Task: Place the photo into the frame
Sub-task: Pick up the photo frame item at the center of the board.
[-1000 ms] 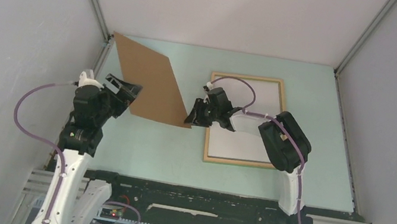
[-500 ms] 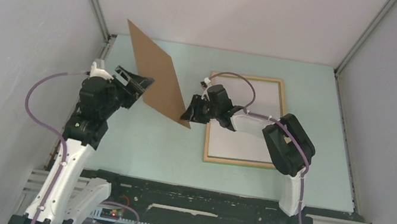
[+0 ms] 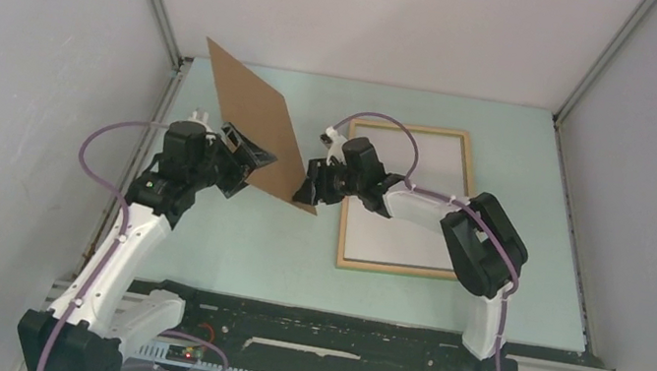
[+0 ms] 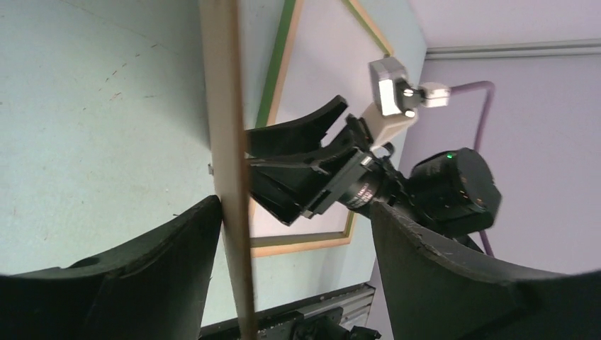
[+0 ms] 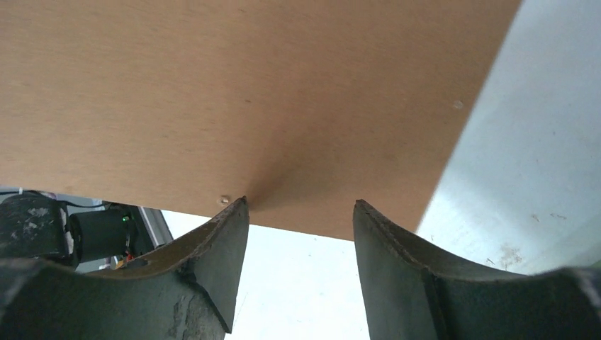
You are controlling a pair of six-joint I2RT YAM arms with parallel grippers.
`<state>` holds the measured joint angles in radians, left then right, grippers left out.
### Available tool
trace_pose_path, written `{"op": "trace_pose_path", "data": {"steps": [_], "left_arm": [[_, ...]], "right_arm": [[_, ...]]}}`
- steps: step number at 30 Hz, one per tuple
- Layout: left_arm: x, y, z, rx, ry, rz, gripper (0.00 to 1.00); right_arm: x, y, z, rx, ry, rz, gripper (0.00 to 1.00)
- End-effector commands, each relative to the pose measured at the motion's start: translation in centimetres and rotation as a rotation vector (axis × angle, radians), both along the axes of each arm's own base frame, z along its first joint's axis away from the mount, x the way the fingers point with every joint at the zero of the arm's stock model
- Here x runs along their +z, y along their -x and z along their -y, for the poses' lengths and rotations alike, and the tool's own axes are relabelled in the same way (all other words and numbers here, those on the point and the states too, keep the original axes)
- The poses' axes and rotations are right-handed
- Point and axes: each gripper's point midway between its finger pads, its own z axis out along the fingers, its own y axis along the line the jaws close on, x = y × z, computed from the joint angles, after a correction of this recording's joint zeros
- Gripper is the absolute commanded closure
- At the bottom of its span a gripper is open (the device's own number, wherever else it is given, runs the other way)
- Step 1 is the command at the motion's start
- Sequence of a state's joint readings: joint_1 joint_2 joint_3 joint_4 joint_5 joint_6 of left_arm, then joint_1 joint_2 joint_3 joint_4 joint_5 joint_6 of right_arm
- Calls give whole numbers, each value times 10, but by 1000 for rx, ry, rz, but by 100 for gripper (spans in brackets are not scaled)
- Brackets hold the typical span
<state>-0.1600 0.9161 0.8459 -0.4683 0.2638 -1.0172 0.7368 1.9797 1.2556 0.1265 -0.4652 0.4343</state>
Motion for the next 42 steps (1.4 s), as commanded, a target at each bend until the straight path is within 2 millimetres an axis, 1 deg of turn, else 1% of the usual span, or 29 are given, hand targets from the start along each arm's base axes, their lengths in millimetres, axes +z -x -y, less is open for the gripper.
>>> {"op": "trace_pose_path", "data": {"steps": [1,4,10,13,18,20,23,26,29,31,34,36,37,39,42], "left_arm": [[24,-1,-4,-11,-79,37,23],[8,-1,-15,10,-155,-24,26],[-7,-5,-28,23,-273,-62,38],[-10,-7,-32,33,-298,-64,49],[-4,-7,-38,67,-310,-31,70],[2,-5,-41,81,-315,-7,75],[12,-4,-42,79,-318,30,88],[18,-3,-42,75,-326,37,99],[21,0,-40,54,-328,24,100],[28,4,-41,53,-330,23,100],[45,12,-42,73,-304,43,100],[58,16,-42,87,-282,66,100],[62,19,-42,92,-270,71,100],[72,23,-41,92,-253,85,100],[85,26,-38,68,-247,111,100]], "right_arm": [[50,-4,-11,71,-86,152,36],[44,-9,-6,59,-87,130,37],[38,-10,-9,50,-96,105,37],[37,-10,-11,44,-103,92,37],[38,-9,-5,20,-68,88,38],[40,-9,0,7,-42,99,38],[49,-8,9,-10,0,148,37],[61,-4,16,-31,51,259,33],[74,1,23,-66,98,389,27],[81,6,29,-84,125,472,24],[88,22,34,-78,141,565,23],[91,37,35,-58,127,600,22],[97,43,34,-51,105,615,22],[104,54,27,-32,69,613,23],[112,69,13,23,-28,543,23]]}}
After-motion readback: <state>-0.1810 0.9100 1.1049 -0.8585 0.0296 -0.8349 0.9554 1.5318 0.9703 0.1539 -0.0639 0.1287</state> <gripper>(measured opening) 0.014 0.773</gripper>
